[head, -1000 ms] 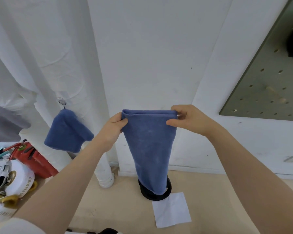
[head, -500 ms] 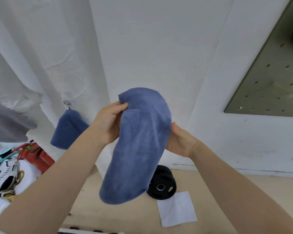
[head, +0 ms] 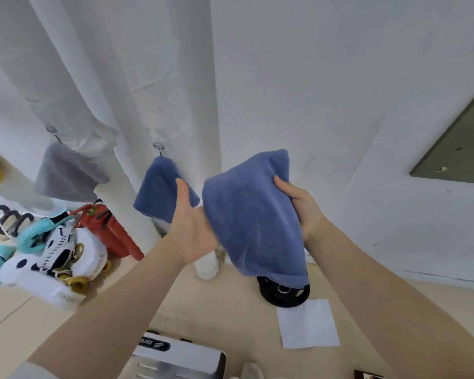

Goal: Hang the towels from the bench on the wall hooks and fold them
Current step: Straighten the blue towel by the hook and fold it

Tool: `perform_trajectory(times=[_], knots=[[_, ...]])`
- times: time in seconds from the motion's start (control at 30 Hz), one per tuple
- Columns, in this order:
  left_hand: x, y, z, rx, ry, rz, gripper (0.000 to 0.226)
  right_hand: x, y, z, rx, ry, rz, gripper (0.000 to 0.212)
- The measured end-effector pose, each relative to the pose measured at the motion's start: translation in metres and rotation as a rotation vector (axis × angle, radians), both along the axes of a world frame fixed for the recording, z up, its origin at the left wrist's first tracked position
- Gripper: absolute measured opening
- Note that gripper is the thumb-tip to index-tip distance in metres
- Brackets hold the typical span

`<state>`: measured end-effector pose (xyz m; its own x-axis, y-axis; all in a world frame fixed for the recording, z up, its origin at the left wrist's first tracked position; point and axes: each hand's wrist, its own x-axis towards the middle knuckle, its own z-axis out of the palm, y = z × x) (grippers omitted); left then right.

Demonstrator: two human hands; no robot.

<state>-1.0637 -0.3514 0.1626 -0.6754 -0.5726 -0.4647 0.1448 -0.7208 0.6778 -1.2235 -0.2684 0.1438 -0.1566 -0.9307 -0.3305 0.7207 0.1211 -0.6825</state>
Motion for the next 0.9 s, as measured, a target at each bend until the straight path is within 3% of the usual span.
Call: perform_trajectory(times=[0.13, 0.2, 0.3, 0.37, 0.47, 0.57, 0.7, 0.77, 0.9], knots=[[0.039, -0.004, -0.01, -0.301, -0.026, -0.196, 0.031, 0.01, 0.002, 0.0, 0.017, 0.048, -0.055, 0.043], [0.046, -0.007, -0.002, -0.473, -0.192, -0.162, 0.013, 0.016, 0.003, 0.001, 0.059, 0.202, 0.003, 0.04], [0.057, -0.012, -0.006, -0.638, -0.343, -0.064, 0.015, 0.031, 0.008, 0.001, 0.181, 0.51, 0.096, 0.03], [0.064, -0.014, -0.01, -0.688, -0.396, -0.054, 0.017, 0.042, 0.01, 0.0, 0.142, 0.548, 0.031, 0.046], [0.081, -0.015, -0.003, -0.511, -0.243, -0.033, 0.016, 0.059, 0.012, 0.008, -0.001, 0.509, -0.157, 0.065], [0.094, -0.017, 0.006, -0.347, -0.088, 0.006, 0.019, 0.078, 0.016, 0.017, -0.041, 0.515, -0.101, 0.051], [0.107, -0.023, 0.016, -0.161, -0.063, 0.098, 0.025, 0.102, 0.031, 0.01, -0.093, 0.555, -0.044, 0.023], [0.113, -0.024, 0.018, -0.124, -0.079, 0.126, 0.032, 0.11, 0.039, 0.006, -0.17, 0.655, -0.066, 0.02], [0.124, -0.021, 0.016, -0.105, -0.096, 0.086, 0.025, 0.124, 0.047, 0.007, -0.173, 0.842, -0.081, 0.019]])
